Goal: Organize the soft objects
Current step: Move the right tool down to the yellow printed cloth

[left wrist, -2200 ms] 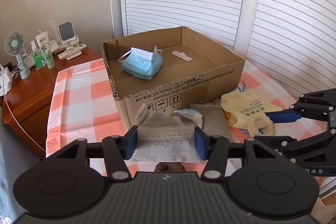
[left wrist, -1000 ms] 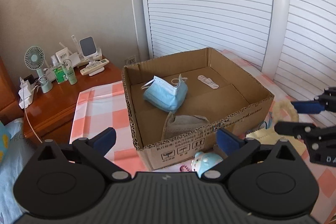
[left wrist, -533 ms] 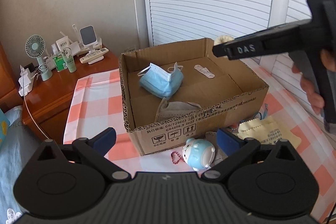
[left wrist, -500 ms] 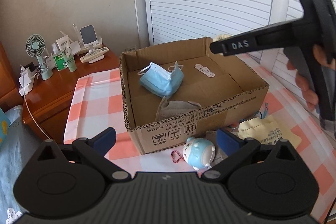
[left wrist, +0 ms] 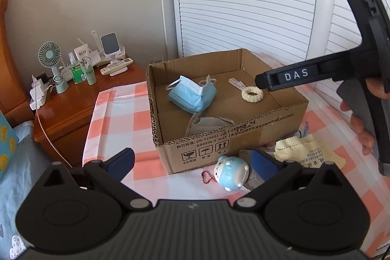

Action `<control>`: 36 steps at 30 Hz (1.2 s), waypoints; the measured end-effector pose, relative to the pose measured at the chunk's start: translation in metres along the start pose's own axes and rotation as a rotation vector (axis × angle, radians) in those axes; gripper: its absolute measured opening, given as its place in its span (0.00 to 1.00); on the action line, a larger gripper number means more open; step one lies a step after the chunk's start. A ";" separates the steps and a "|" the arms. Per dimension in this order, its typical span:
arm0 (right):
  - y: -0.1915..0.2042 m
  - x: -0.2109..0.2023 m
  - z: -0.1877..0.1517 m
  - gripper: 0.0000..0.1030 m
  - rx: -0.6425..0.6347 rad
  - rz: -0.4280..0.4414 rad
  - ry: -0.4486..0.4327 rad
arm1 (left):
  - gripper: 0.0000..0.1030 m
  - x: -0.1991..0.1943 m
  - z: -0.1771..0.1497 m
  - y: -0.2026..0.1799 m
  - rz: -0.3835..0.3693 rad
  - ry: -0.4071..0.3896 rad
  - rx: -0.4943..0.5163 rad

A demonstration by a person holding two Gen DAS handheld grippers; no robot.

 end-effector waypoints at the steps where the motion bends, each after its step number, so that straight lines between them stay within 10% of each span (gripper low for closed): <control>1: -0.001 -0.005 -0.004 1.00 0.002 -0.006 0.001 | 0.99 -0.001 -0.001 -0.001 0.002 0.000 0.002; 22: -0.041 -0.050 -0.113 1.00 0.120 -0.055 0.064 | 0.99 -0.006 -0.034 -0.006 0.021 0.009 -0.023; 36: -0.006 -0.020 -0.133 1.00 -0.026 -0.050 0.095 | 0.99 0.018 -0.054 -0.012 -0.047 0.063 -0.014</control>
Point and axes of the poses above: each gripper's, at about its wrist camera, not at the fingertips, and x roughly the way its jaws point, y to its left, z to its top, the point moved 2 cm from there along x, roughly the way its jaws point, and after that the axes turned 6 degrees about -z, right-handed, at the moved point
